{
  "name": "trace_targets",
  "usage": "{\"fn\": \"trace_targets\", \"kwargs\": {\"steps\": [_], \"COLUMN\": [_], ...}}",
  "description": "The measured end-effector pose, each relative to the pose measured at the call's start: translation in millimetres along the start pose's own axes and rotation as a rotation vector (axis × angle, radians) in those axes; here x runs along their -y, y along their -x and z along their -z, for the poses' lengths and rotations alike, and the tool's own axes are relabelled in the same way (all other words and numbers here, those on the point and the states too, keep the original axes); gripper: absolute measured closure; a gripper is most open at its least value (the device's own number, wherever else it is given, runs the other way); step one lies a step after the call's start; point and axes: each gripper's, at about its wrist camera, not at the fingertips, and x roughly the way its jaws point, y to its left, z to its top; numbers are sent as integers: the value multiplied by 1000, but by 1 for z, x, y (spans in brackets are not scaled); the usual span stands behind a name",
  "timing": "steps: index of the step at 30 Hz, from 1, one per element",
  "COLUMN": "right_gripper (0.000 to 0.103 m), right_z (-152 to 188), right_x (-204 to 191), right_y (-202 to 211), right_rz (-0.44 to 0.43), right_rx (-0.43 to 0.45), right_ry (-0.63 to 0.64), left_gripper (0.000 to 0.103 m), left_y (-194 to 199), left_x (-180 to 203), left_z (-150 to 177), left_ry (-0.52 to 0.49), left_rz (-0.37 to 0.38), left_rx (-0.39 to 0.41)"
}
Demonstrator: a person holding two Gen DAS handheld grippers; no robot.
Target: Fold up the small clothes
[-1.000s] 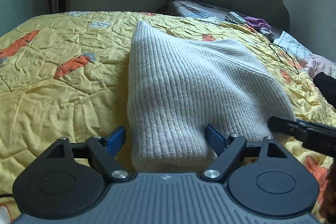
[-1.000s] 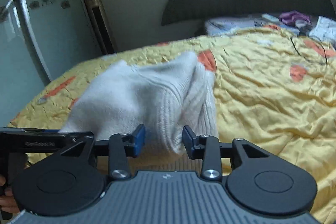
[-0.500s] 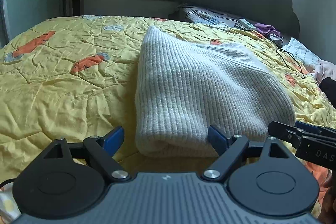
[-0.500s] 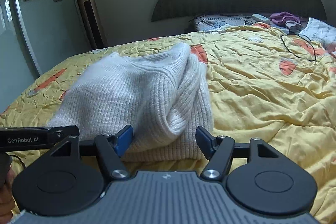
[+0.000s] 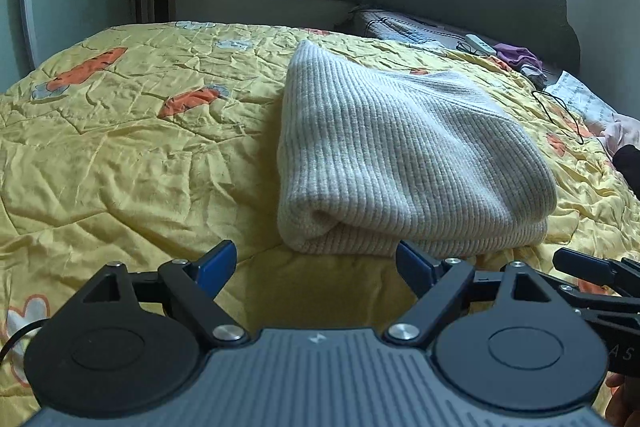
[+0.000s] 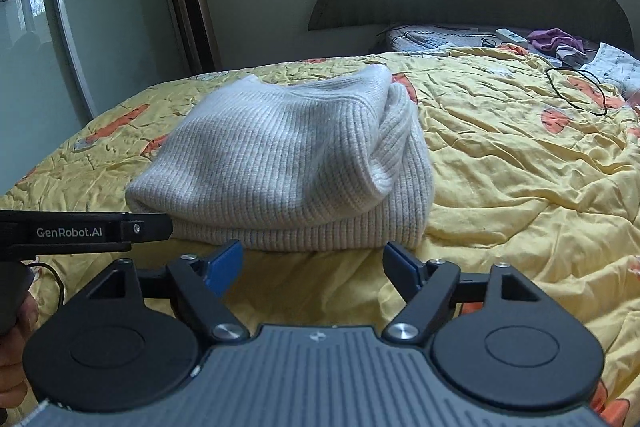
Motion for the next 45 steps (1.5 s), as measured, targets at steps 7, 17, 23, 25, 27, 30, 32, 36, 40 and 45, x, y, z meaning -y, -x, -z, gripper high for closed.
{"fn": "trace_targets", "kwargs": {"steps": [7,17,23,25,27,30,32,36,40,45], "right_gripper": [14,6,1,1,0,0,0,0,0,0], "right_z": [13,23,29,31,32,32,33,35,36,37], "right_x": [-2,1,1,-1,-3,-4,-2,-1,-7,-10], "right_y": [-1,-3,-9,-11,-11,-12,-12,-11,-12,-13], "right_rz": [-2,25,47,61,71,78,77,89,118,133], "right_rx": [-30,-44,-51,-52,-53,-54,-51,-46,-57,-64], "right_ry": [-11,3,12,27,43,48,42,32,62,80], "left_gripper": [16,12,4,3,3,2,1,0,0,0], "left_y": [-2,-1,-3,-3,-3,-3,-3,-4,-4,-4], "left_x": [-1,4,10,11,11,11,11,10,11,10], "left_z": [20,37,46,47,47,48,49,49,49,50], "left_ry": [2,-50,-88,-94,-92,-85,-84,-89,-85,-85], "left_rz": [-56,-90,-131,-136,-135,-132,-133,-136,-133,-134], "left_rx": [-18,9,37,42,42,40,40,37,39,41]}}
